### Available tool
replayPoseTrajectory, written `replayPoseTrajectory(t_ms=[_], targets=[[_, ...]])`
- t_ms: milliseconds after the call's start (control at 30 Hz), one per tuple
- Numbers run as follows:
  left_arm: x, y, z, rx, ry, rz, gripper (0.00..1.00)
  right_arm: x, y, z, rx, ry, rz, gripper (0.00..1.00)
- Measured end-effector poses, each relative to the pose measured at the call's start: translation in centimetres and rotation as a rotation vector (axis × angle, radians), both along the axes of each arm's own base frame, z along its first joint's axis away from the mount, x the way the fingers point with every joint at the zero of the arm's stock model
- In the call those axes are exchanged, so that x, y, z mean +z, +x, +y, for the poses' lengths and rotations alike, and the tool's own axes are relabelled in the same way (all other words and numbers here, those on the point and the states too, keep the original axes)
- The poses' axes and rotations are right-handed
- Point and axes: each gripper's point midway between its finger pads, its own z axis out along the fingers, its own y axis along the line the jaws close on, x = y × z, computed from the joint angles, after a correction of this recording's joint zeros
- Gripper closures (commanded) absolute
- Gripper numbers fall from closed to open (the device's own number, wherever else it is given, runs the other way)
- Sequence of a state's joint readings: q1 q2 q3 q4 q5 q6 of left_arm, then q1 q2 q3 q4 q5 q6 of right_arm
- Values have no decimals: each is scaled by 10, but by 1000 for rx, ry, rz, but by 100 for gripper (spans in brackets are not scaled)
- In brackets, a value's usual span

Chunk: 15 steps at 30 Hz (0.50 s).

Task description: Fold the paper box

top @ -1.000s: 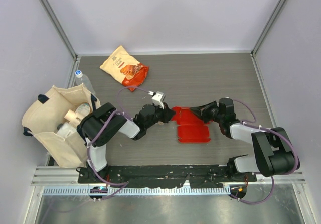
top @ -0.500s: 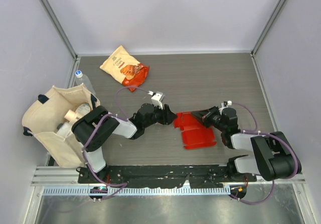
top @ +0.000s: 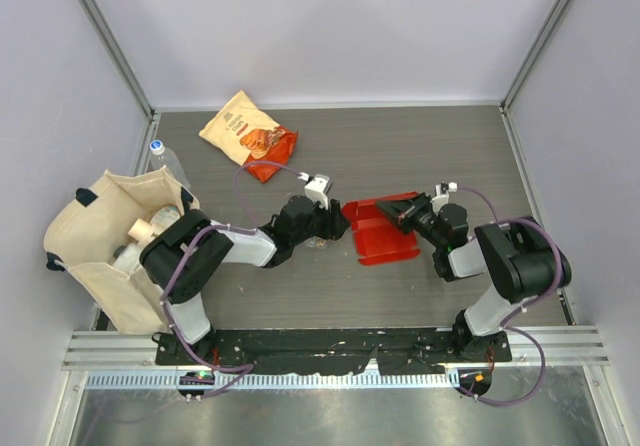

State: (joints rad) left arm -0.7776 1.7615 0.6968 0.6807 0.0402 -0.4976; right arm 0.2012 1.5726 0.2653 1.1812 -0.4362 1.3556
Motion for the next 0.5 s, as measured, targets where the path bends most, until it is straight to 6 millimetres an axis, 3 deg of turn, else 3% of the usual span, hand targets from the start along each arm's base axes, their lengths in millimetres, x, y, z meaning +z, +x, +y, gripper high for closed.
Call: replayPoseTrajectory(t_ms=[167, 367, 500], targets=[[7, 24, -1, 59, 14, -40, 41, -38, 1, 2, 9, 20, 102, 99], [-4, 25, 2, 61, 44, -35, 49, -40, 2, 2, 14, 34, 68, 99], [-8, 19, 2, 40, 40, -28, 47, -40, -3, -2, 14, 36, 64, 99]])
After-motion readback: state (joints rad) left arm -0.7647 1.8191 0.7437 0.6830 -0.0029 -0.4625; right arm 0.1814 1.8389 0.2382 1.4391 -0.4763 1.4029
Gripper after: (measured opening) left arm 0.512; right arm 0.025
